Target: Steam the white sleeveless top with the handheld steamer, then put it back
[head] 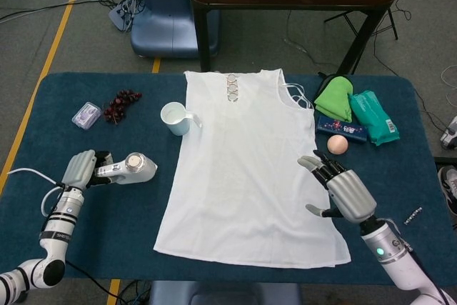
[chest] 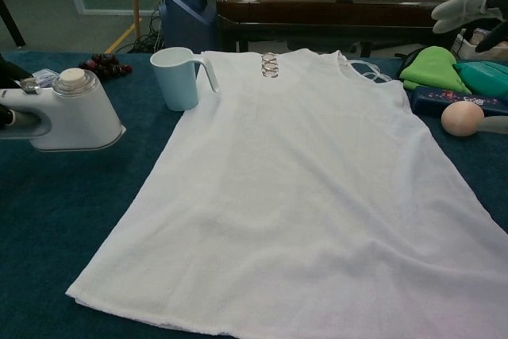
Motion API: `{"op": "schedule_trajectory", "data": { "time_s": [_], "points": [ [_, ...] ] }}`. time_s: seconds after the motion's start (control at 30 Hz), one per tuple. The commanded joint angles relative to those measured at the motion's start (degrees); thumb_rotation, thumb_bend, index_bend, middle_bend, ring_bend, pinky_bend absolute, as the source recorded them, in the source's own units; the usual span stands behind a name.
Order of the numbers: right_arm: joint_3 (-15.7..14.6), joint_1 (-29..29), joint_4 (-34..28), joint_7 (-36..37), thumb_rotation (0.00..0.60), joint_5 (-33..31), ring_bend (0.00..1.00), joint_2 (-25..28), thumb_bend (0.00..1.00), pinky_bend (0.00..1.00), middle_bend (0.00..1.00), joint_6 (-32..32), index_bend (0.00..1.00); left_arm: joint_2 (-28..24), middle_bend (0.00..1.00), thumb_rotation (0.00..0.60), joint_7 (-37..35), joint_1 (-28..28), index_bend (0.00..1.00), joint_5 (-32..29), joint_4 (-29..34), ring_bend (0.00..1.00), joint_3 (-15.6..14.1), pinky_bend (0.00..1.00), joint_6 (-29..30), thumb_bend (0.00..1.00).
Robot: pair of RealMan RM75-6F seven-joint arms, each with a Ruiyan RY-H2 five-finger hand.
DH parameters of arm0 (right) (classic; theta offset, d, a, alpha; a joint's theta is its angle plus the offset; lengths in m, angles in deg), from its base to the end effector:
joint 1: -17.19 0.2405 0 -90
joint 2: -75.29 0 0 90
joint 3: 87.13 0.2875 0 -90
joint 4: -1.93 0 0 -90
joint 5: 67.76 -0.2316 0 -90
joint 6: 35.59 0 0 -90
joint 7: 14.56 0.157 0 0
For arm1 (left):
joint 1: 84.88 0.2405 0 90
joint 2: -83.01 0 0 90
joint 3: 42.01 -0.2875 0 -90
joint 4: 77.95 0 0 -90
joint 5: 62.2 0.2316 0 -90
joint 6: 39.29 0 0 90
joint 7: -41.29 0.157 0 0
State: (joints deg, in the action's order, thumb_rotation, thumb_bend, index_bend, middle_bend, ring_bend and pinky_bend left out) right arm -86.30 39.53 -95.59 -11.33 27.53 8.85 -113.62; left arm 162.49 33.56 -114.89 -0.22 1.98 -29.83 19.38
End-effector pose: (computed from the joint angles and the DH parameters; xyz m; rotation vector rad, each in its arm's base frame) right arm -0.2383 -0.2673 0.0997 1.7675 -0.8700 1.2284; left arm -0.2970 0.3776 0.0531 -1.3495 -1.2999 -1.0357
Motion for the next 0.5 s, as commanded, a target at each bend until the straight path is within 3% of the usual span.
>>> {"op": "schedule_trajectory", "data": {
  "time_s": [0.03,0.37,0.5],
  "points": [
    [0.5,-0.5,-0.7,-0.1,0.600,-0.6,0.07,1.1,0.08,0.22,0.17,-0.5,0.12,3.1,0.84,0.600,-0.9,-0.9,0.75,1.2,-4.4,0.72,-0.3,0.76,-1.4,0.24],
    [1.2,-2.4,-2.1,0.1,0.600,-1.3,0.07,4.2,0.08,0.22,0.16,-2.5,0.12,9.4,0.80,0.600,-3.3,-1.9,0.73,2.8,-15.7,0.68,-0.7,0.74,-3.3,0.23],
    [1.4,-2.7,-1.9,0.7,0.600,-1.3,0.07,4.3,0.08,0.22,0.17,-2.4,0.12,9.9,0.73,0.600,-3.1,-1.7,0.64,3.7,-17.0,0.63,-1.2,0.72,-3.5,0.23]
  ]
}}
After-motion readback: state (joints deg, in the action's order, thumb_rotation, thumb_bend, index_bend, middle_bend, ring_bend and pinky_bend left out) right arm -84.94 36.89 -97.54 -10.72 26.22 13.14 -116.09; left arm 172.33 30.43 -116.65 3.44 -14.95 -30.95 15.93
